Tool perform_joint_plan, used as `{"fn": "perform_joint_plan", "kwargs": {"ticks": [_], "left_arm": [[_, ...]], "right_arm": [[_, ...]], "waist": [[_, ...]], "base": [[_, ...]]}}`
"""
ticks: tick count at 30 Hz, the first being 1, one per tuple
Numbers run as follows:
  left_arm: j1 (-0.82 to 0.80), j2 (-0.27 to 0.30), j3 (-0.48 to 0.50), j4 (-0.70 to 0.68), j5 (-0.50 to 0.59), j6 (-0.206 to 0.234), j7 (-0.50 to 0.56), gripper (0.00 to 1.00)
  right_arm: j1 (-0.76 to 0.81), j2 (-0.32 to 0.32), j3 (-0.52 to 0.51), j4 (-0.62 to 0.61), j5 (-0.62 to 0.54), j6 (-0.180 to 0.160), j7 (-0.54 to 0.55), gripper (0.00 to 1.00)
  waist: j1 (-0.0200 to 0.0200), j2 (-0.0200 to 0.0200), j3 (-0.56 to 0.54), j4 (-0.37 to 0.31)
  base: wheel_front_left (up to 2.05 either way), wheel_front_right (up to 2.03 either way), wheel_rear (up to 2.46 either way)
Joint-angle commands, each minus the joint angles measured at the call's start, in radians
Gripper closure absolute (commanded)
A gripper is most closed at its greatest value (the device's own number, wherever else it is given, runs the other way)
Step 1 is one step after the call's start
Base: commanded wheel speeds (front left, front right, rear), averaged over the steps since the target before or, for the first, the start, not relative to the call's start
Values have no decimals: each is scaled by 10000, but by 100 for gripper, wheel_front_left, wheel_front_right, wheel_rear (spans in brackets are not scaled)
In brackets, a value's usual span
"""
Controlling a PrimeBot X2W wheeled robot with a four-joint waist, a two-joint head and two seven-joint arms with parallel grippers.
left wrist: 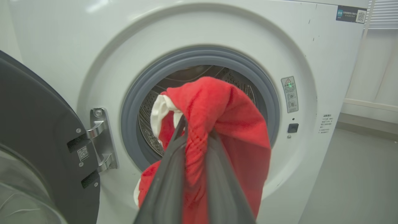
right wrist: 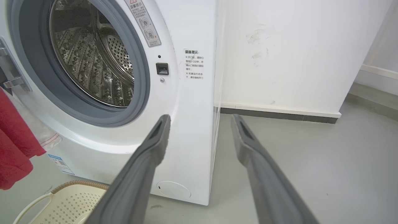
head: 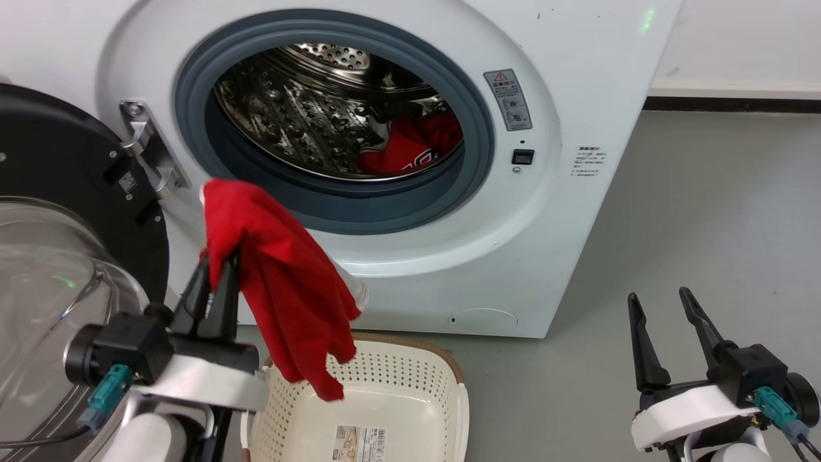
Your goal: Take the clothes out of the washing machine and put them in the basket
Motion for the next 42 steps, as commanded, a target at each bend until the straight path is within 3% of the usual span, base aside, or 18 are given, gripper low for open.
{"fn": "perform_joint_plan", "kwargs": {"ticks": [1,6,12,21,24,37,42], "left_arm": [[313,55,-44,-57,-92,28,130,100],[825,39,-380,648,-229,-136,438,100],[702,-323,-642,2535,-342,-414,204,100],[-860,-1192,-864,6142,6,-1175,-122,100],[-1393,-1406,-662,7185,265,-1137,-137,100],[-3641,-2165,-241,9912,1340,-1601,-122,100],[-4245,-2499,108,10733,1275,-1623,-123,100]], "right_arm": [[145,-5,32,17,-4,-7,-24,0],[-18,-8,162,-72,-106,-7,-24,0],[-395,-7,178,-222,-327,-7,-24,0],[-955,-5,31,-842,-662,-7,-24,0],[-1147,-7,0,-949,-876,-7,-24,0],[-1738,-5,-259,-1955,-1379,-7,-24,0],[-1749,-5,-437,-2318,-1544,-8,-24,0]], "waist": [[2,-1,-6,108],[2,-1,378,123],[2,-1,1239,-91],[2,-1,3009,-343],[2,-1,3440,-483],[2,-1,5564,-648],[2,-1,6232,-604]], "base": [[0,0,0],[0,0,0],[0,0,0],[0,0,0],[0,0,0],[0,0,0],[0,0,0]]}}
